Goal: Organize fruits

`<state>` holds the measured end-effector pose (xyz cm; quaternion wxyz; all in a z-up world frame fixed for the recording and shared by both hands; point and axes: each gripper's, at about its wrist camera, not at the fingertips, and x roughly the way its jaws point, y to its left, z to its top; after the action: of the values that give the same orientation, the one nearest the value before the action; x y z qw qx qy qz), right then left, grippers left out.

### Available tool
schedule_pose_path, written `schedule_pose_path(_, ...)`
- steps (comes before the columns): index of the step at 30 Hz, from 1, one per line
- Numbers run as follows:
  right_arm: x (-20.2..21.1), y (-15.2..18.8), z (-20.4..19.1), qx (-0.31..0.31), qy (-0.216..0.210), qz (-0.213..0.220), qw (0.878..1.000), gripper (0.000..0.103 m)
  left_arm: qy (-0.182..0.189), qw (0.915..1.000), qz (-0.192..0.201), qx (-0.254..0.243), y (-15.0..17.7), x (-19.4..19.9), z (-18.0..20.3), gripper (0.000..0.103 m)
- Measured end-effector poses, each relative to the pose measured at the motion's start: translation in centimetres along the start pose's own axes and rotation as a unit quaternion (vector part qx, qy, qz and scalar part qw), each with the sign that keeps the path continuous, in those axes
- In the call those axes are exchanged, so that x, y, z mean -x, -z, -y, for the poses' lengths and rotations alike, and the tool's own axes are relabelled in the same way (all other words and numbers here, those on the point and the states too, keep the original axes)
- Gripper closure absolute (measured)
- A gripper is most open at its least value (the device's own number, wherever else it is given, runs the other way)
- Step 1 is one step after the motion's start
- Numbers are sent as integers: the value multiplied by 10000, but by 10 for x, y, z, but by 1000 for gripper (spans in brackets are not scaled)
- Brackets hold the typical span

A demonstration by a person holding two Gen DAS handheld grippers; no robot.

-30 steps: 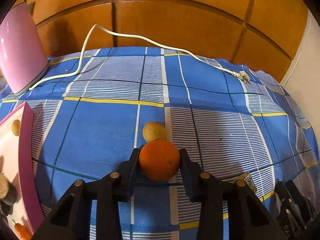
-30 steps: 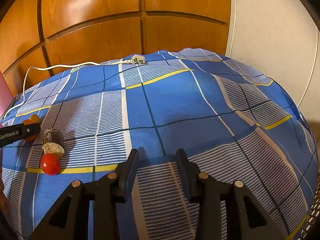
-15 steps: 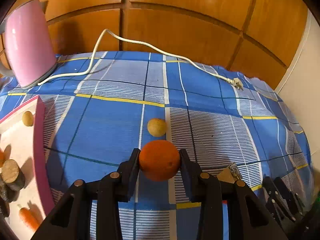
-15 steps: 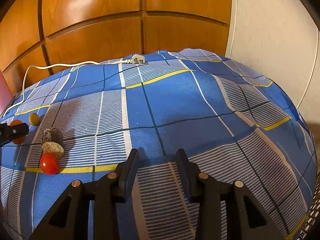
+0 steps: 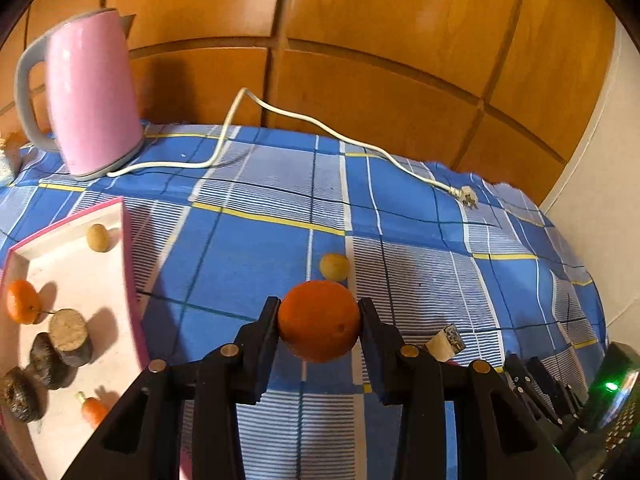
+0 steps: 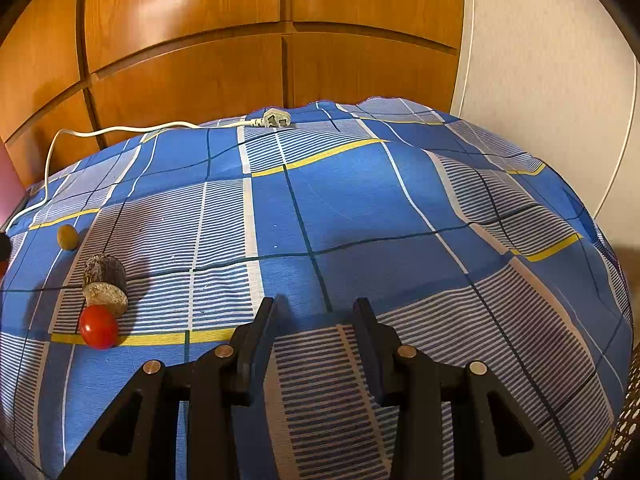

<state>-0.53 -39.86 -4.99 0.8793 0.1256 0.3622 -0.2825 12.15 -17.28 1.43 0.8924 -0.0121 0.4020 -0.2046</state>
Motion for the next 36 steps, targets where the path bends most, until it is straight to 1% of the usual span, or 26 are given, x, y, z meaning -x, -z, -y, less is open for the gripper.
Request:
schedule_pose_path(9,0,0,0,29,16,1,10000,64,-200,9993,247,187,3,31,-32,64)
schedule_pose_path(13,0,0,0,50,27,2,10000,64,-326,9981,349,380,6,47,-55,64)
schedule_pose_path(19,1,0,-1,73,38,3,10000,64,-660,9941,467,723,18,68,-96,64)
schedule_pose_path(23,1,0,-1,92,47,5,9999,64,-987,9892,578,912,28,83,-123,64)
schedule_pose_path(28,1,0,-1,129,82,7,9999,64,-1343,9833,768,953,37,99,-141,64)
schedule_pose_path(30,1,0,-2,140,89,9,9999,64,-1511,9801,941,874,40,110,-146,64)
schedule_pose_path(36,1,0,-4,213,156,8,9997,64,-1673,9763,1144,753,44,124,-148,64)
